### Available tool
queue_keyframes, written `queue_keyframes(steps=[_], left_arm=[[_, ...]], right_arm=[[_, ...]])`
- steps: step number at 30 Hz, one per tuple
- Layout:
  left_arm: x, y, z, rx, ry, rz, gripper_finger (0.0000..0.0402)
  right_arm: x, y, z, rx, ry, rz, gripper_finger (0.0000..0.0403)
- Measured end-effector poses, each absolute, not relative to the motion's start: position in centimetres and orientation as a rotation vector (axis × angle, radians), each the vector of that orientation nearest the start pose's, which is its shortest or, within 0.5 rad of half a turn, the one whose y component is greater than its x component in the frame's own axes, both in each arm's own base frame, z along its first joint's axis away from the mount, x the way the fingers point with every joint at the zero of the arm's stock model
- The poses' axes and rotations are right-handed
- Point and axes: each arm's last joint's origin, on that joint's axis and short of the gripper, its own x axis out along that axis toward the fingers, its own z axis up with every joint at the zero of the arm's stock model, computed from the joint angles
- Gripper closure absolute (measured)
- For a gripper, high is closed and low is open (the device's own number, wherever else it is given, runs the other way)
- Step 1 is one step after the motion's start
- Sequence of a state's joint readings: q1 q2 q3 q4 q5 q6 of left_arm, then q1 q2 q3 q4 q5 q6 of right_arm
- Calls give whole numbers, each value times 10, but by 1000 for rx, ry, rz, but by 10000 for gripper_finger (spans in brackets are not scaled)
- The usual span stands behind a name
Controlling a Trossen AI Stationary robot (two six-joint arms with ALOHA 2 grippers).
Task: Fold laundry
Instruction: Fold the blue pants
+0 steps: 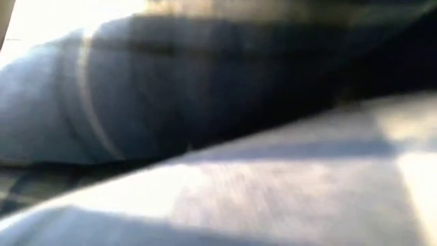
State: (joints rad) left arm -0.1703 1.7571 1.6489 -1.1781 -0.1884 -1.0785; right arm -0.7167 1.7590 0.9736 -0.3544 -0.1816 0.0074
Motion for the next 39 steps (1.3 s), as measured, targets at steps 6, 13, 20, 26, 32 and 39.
queue_keyframes(steps=[6,13,20,26,32,39], left_arm=[[336,-51,311,-706,1068,711,167],[335,-46,312,-703,1061,733,167],[335,-47,311,-703,1062,733,167],[336,-45,311,-708,1055,743,167],[336,-45,311,-727,1048,756,167],[336,-45,311,-734,1046,761,167]], right_arm=[[245,-207,160,467,1035,-526,243],[241,-212,160,476,1024,-542,242],[236,-222,155,502,1007,-562,227],[235,-225,138,569,1044,-504,221],[238,-223,136,584,1041,-467,235],[238,-219,145,629,994,-409,242]])
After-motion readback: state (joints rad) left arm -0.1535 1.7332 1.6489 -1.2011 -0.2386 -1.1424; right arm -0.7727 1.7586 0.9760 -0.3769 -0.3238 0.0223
